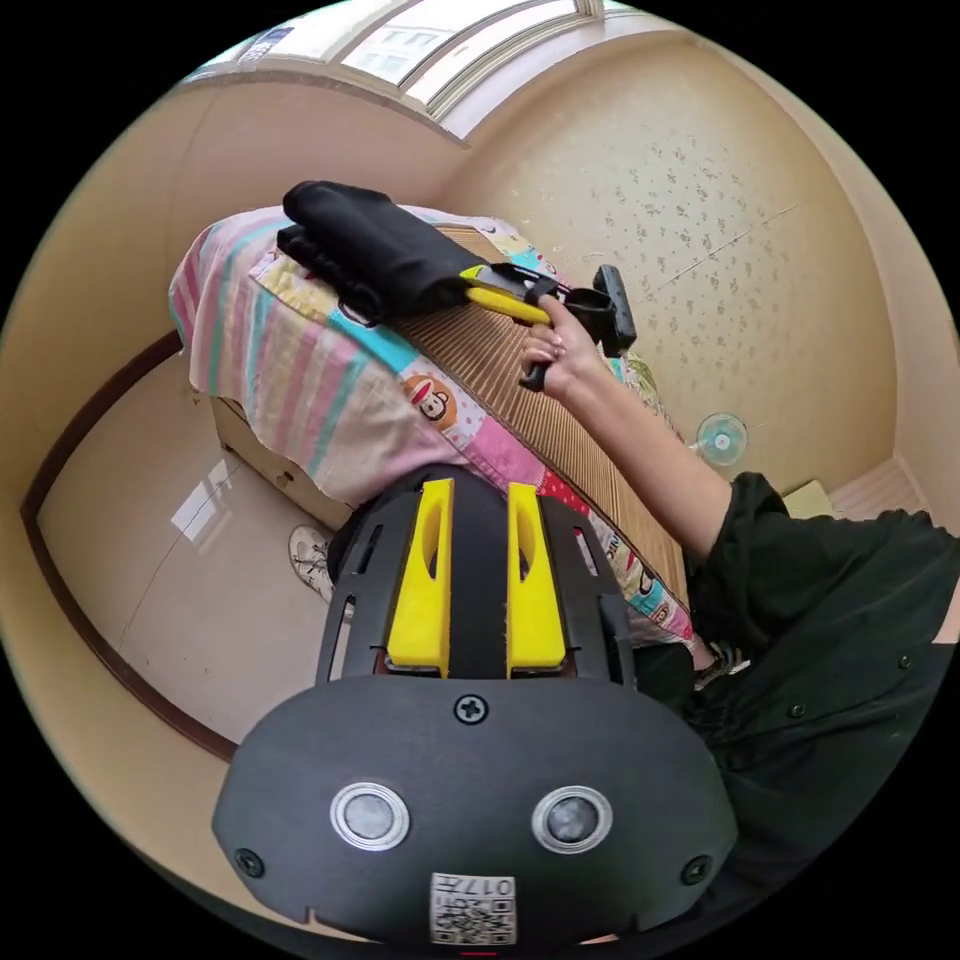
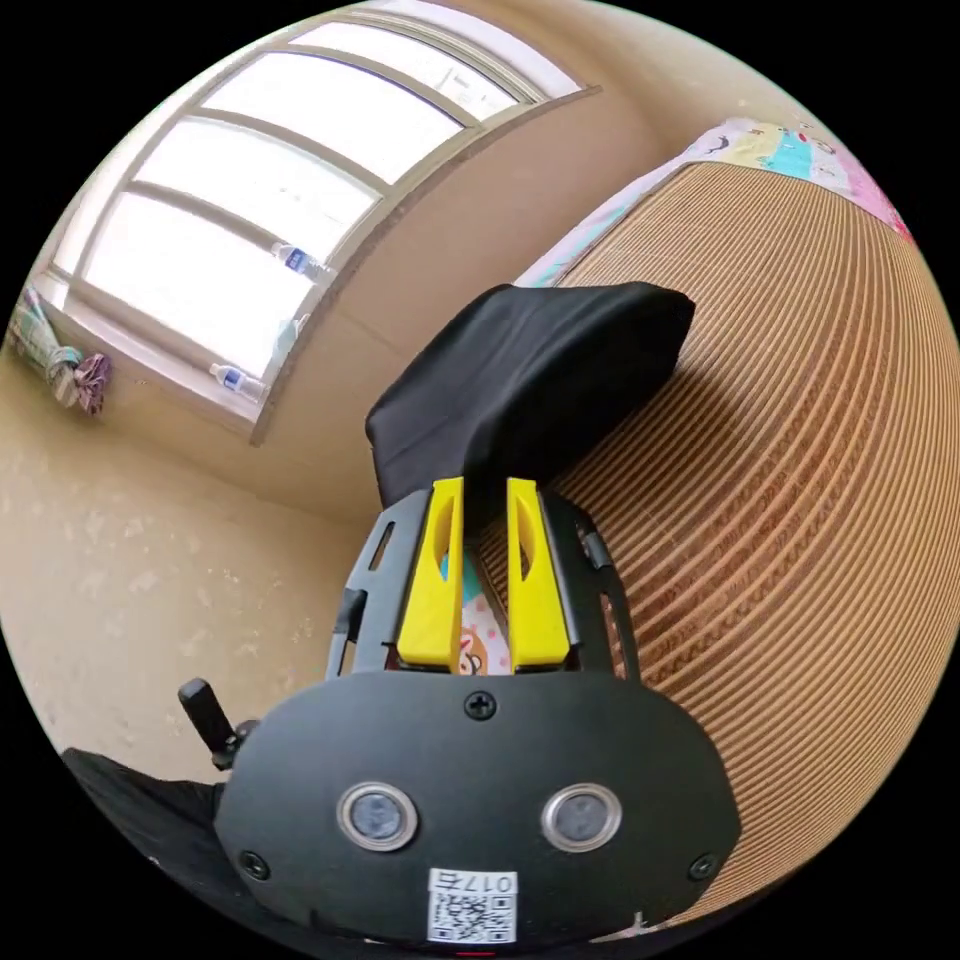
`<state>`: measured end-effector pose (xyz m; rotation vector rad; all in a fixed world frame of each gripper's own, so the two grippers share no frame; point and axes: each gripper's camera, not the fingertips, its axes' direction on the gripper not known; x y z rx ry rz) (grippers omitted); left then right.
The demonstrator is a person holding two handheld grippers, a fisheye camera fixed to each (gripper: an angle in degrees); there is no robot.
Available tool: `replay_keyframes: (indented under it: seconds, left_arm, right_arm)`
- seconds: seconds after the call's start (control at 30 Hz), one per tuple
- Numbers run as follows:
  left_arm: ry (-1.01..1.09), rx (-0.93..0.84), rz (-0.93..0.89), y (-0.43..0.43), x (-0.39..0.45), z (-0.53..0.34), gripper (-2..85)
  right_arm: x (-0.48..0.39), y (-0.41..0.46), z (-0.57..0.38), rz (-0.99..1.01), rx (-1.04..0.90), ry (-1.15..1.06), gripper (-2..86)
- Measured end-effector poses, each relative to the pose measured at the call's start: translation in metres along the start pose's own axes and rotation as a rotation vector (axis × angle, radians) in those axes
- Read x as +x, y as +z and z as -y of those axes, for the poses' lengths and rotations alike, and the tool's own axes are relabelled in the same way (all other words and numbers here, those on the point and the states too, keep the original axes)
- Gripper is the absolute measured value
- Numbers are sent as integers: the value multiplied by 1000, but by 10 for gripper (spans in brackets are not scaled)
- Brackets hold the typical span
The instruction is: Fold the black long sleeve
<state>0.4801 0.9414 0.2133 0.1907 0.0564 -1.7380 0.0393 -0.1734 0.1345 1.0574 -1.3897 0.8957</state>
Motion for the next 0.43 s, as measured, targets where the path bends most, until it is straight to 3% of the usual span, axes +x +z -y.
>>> replay_keyframes:
  seconds: [0.2, 0.3, 0.43]
  left_arm:
    - [205, -47, 40, 39, 55, 12, 87]
    - [274, -49, -20, 63, 87, 13, 87]
    - [346, -84, -115, 105, 137, 9, 87]
  right_arm:
    - [31, -177, -187, -173, 83, -78, 30]
    - [42, -283, -278, -385, 120, 38, 20]
    - [29, -433, -397, -662, 331, 296, 19]
